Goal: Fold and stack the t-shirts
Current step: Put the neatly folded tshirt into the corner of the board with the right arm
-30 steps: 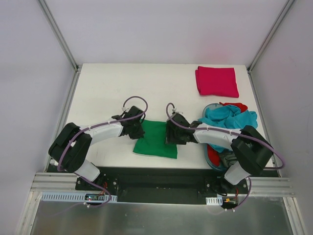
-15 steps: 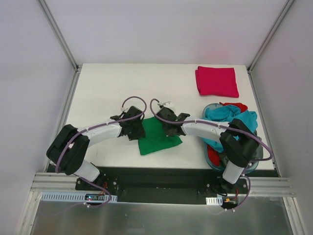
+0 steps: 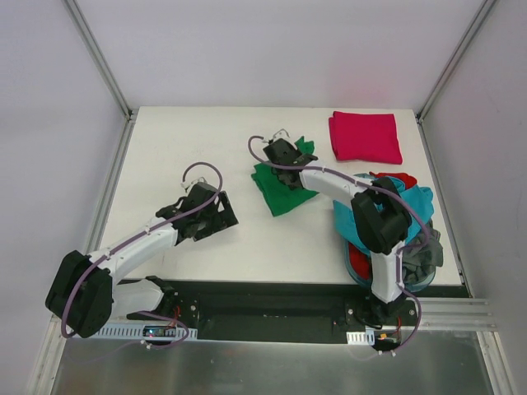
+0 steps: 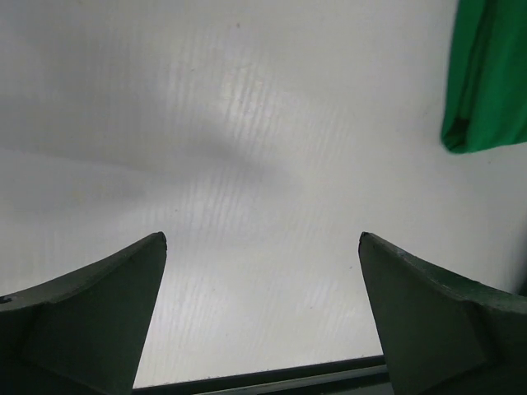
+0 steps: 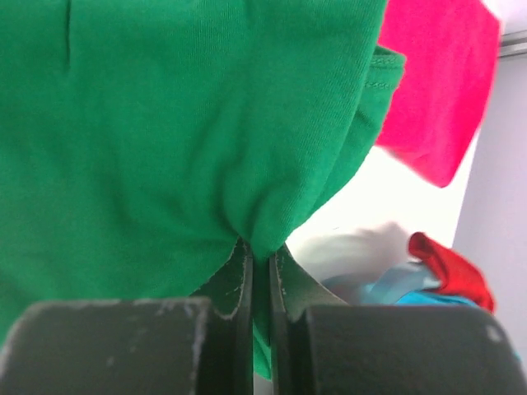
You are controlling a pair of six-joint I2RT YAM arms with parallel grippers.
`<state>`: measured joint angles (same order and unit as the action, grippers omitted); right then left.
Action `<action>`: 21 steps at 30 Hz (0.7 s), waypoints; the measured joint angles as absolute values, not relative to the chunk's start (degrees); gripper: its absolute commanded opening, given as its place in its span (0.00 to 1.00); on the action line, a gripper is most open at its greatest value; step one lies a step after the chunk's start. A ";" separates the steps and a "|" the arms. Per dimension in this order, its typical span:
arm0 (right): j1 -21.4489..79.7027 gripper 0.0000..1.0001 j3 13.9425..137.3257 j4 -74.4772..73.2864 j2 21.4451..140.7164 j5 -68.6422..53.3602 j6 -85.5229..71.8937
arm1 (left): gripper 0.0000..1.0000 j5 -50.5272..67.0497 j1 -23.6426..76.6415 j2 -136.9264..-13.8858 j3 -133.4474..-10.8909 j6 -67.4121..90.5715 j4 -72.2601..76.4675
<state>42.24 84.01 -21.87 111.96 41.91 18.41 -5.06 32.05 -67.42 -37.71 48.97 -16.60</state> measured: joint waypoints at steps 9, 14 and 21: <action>34.96 0.01 97.67 -18.33 123.42 47.92 32.38 | 0.99 -5.21 30.06 -66.65 -35.73 48.38 -18.26; 30.94 0.01 103.50 -15.66 126.72 50.09 38.20 | 0.99 -5.23 29.45 -67.13 -35.73 48.03 -18.37; 24.73 0.01 114.26 -12.91 132.57 51.77 44.60 | 0.99 -5.26 28.77 -65.93 -35.53 47.05 -18.55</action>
<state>24.73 114.26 -12.91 132.57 51.77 44.60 -5.26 28.77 -65.93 -35.53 47.05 -18.55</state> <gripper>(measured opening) 0.044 0.990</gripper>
